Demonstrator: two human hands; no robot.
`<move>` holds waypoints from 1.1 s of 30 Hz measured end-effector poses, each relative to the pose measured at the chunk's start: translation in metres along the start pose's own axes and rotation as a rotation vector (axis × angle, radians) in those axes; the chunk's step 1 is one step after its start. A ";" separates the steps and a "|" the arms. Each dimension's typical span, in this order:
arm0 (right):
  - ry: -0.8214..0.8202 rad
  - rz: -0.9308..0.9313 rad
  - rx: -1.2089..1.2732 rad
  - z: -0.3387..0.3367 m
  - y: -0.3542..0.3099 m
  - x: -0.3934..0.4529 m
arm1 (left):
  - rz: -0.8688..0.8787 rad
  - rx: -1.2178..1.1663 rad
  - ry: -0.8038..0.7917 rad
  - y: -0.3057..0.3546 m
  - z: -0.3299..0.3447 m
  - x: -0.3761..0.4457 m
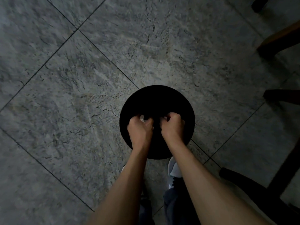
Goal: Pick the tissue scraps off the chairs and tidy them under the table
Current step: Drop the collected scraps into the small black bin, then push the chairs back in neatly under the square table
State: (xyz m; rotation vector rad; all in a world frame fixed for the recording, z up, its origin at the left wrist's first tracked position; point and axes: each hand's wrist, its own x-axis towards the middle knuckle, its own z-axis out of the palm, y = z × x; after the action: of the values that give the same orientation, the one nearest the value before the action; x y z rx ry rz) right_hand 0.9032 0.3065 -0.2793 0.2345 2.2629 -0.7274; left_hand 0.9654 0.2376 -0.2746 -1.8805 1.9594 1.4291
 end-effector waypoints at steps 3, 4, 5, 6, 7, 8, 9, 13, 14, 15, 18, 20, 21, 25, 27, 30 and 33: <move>0.010 0.015 -0.008 0.004 0.000 0.006 | -0.066 -0.039 -0.037 -0.002 0.006 0.006; 0.007 0.025 -0.007 0.003 0.001 0.007 | -0.076 -0.039 -0.047 -0.003 0.007 0.007; 0.004 0.033 -0.003 0.002 0.001 0.006 | -0.076 -0.042 -0.053 -0.002 0.008 0.007; 0.003 0.036 0.001 0.000 0.002 0.005 | -0.078 -0.042 -0.057 -0.001 0.007 0.005; 0.003 0.034 0.007 -0.004 0.002 0.003 | -0.077 -0.037 -0.053 0.002 0.005 0.002; 0.002 0.031 0.011 -0.007 0.001 0.000 | -0.075 -0.025 -0.045 0.005 0.002 -0.002; 0.001 0.030 0.015 -0.012 -0.001 -0.005 | -0.064 -0.014 -0.031 0.008 0.000 -0.006; -0.027 -0.010 0.063 -0.037 -0.015 -0.030 | 0.026 0.042 -0.028 0.026 -0.017 -0.027; -0.028 -0.030 0.070 -0.045 -0.019 -0.038 | 0.038 0.052 -0.030 0.032 -0.024 -0.034; -0.021 -0.053 0.069 -0.055 -0.026 -0.047 | 0.051 0.052 -0.030 0.041 -0.032 -0.042; 0.010 -0.137 0.062 -0.090 -0.049 -0.080 | 0.122 0.036 -0.036 0.072 -0.061 -0.069; 0.038 -0.199 0.045 -0.118 -0.070 -0.105 | 0.187 0.032 -0.029 0.100 -0.086 -0.089; 0.057 -0.230 0.037 -0.134 -0.082 -0.119 | 0.224 0.036 -0.026 0.116 -0.099 -0.100; 0.150 -0.388 -0.067 -0.208 -0.138 -0.177 | 0.434 0.118 0.033 0.194 -0.158 -0.151; 0.199 -0.471 -0.128 -0.250 -0.168 -0.209 | 0.545 0.172 0.061 0.238 -0.190 -0.180; 0.295 -0.573 -0.186 -0.317 -0.214 -0.257 | 0.697 0.241 0.118 0.307 -0.236 -0.225; 0.388 -0.663 -0.244 -0.377 -0.254 -0.304 | 0.857 0.335 0.178 0.372 -0.276 -0.270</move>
State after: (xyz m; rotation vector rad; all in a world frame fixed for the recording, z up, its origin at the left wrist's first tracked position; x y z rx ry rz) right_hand 0.8015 0.3256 0.2575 -0.5661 2.8014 -0.7650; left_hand 0.8733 0.1952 0.2513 -1.0753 3.0582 0.9333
